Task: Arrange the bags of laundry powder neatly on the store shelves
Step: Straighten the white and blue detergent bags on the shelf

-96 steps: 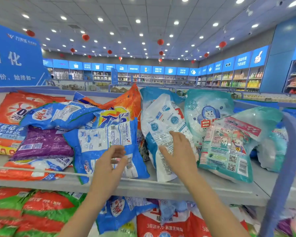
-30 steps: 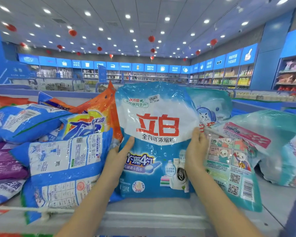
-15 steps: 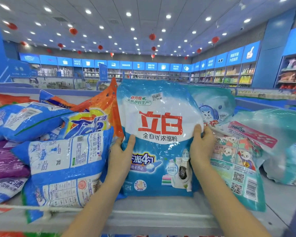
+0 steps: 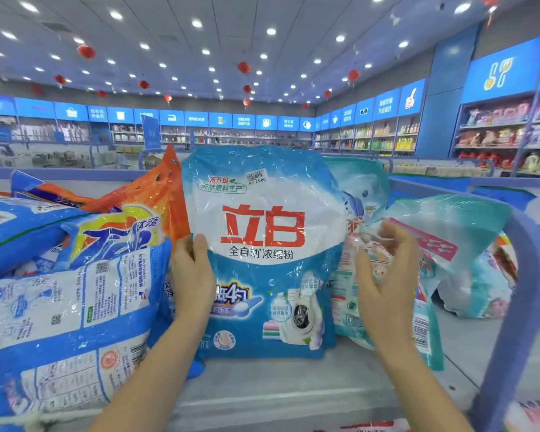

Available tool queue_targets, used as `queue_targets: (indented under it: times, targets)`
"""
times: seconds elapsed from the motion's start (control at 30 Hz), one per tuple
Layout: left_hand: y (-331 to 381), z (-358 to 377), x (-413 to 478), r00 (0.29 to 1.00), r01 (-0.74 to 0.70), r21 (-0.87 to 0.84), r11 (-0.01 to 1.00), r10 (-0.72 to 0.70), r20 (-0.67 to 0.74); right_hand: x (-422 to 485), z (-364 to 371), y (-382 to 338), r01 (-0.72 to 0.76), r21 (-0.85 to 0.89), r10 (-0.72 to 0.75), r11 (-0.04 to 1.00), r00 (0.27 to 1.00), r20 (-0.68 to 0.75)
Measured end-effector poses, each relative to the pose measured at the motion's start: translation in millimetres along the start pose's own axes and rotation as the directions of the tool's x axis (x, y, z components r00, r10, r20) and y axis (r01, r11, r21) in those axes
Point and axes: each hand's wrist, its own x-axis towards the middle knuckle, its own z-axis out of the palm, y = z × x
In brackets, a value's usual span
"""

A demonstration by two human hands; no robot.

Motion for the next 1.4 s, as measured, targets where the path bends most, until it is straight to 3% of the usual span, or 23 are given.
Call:
queue_targets:
  times: [0.07, 0.17, 0.23, 0.3, 0.4, 0.47, 0.53, 0.67, 0.83, 0.93, 1.0, 1.1, 1.17, 1.23, 1.3, 1.4]
  targets:
    - [4, -1, -2, 0.998, -0.057, -0.044, 0.997, 0.058, 0.015, -12, -30, 11, -0.013, -0.079, 0.002, 0.997, 0.991, -0.137]
    - [13, -5, -16, 0.965, -0.26, -0.034, 0.965, 0.26, 0.01, -15, -58, 28, -0.189, -0.096, 0.159, 0.977, 0.954, -0.254]
    - [18, -7, -33, 0.871, -0.492, 0.134, 0.86, 0.485, 0.083, -11, -62, 35, -0.313, -0.096, 0.293, 0.945, 0.938, -0.183]
    - [19, -3, -51, 0.687, -0.726, 0.244, 0.643, 0.661, 0.302, -6, -61, 38, -0.382, -0.104, 0.378, 0.918, 0.924, -0.057]
    - [8, 11, -69, 0.475, -0.88, 0.304, 0.366, 0.648, 0.595, 5, -63, 42, -0.493, -0.054, 0.495, 0.868, 0.869, 0.03]
    - [1, 17, -72, 0.421, -0.906, 0.348, 0.24, 0.578, 0.699, 13, -65, 43, -0.559, -0.004, 0.559, 0.829, 0.828, 0.041]
    - [-2, 20, -68, 0.426, -0.904, 0.375, 0.205, 0.51, 0.747, 19, -65, 45, -0.597, 0.047, 0.594, 0.801, 0.802, 0.066]
    - [1, 24, -60, 0.5, -0.866, 0.443, 0.232, 0.375, 0.781, 25, -61, 42, -0.66, 0.123, 0.642, 0.741, 0.75, 0.16]
    - [8, 20, -63, 0.501, -0.86, 0.403, 0.315, 0.36, 0.787, 19, -57, 34, -0.57, 0.142, 0.571, 0.81, 0.82, 0.038]
    - [15, 16, -82, 0.483, -0.83, 0.234, 0.507, 0.443, 0.756, 12, -50, 26, -0.477, 0.199, 0.491, 0.856, 0.871, -0.022]
    - [28, 15, -103, 0.533, -0.697, 0.049, 0.715, 0.472, 0.703, 8, -44, 20, -0.412, 0.211, 0.434, 0.886, 0.898, -0.069]
    - [40, 17, -128, 0.526, -0.262, -0.186, 0.947, 0.301, 0.796, 4, -35, 5, -0.318, 0.155, 0.341, 0.935, 0.926, -0.16]
    - [38, 25, -132, 0.521, 0.014, -0.283, 0.959, 0.235, 0.82, -1, -30, -7, -0.275, 0.098, 0.291, 0.956, 0.926, -0.241]
    - [36, 33, -130, 0.512, 0.17, -0.309, 0.936, 0.184, 0.839, -9, -29, -19, -0.268, 0.078, 0.279, 0.96, 0.921, -0.271]
    - [36, 37, -131, 0.499, 0.233, -0.329, 0.915, 0.178, 0.848, -17, -30, -27, -0.29, 0.125, 0.306, 0.949, 0.942, -0.138]
    - [37, 35, -135, 0.509, 0.204, -0.347, 0.915, 0.203, 0.836, -16, -36, -24, -0.264, 0.137, 0.232, 0.955, 0.949, 0.216]
